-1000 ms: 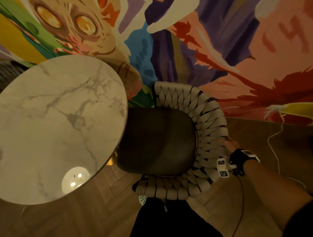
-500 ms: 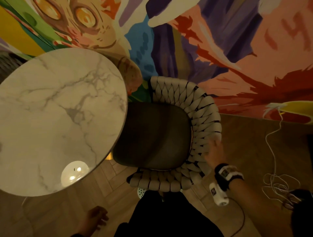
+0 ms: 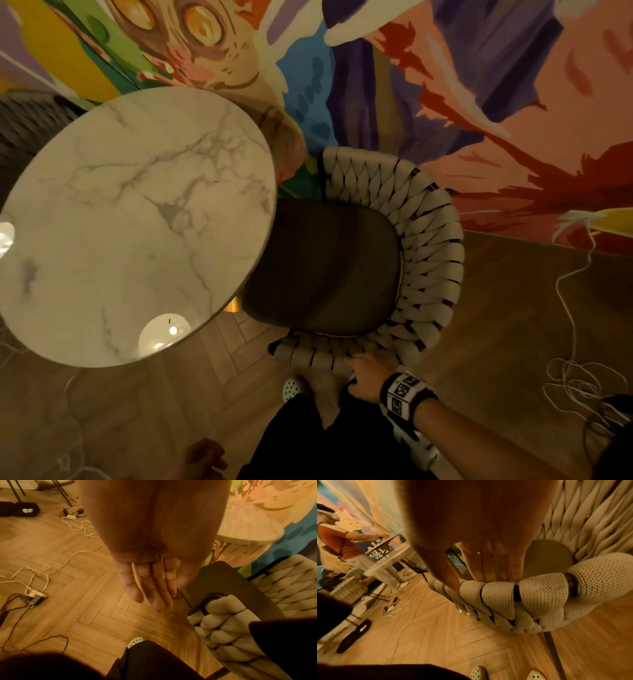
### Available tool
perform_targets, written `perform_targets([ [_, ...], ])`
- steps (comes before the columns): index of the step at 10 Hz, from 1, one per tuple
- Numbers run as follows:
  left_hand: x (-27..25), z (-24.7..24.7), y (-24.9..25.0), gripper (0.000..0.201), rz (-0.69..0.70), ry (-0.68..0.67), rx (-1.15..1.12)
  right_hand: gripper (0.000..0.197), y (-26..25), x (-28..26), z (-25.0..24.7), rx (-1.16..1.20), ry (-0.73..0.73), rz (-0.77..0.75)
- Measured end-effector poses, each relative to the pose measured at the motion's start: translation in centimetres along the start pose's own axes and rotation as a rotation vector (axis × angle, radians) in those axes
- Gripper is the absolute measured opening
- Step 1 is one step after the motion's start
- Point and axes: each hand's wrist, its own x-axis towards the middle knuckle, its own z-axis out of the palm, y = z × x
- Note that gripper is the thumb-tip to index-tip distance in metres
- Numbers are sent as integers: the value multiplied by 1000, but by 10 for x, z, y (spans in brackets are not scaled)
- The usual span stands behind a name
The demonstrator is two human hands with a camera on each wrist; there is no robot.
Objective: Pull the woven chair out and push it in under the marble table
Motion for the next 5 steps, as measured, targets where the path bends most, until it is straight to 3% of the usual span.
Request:
perform_targets([
  [1,-15,-21,2,38,-37,-77,126,38,-4,2,10,35,63,49],
  [2,-5,-32,-15,53,37,-103,132,23,-13,-4,17,84,114,110],
  [3,-4,-48,-34,26,51,73,116,42,-34,-12,40,103,232,106],
  [4,5,-44,-44,18,159,222,115,48,-26,-11,35,121,273,124],
  [5,-2,-54,-63,18,196,214,50,39,-30,-9,41,169,381,118],
])
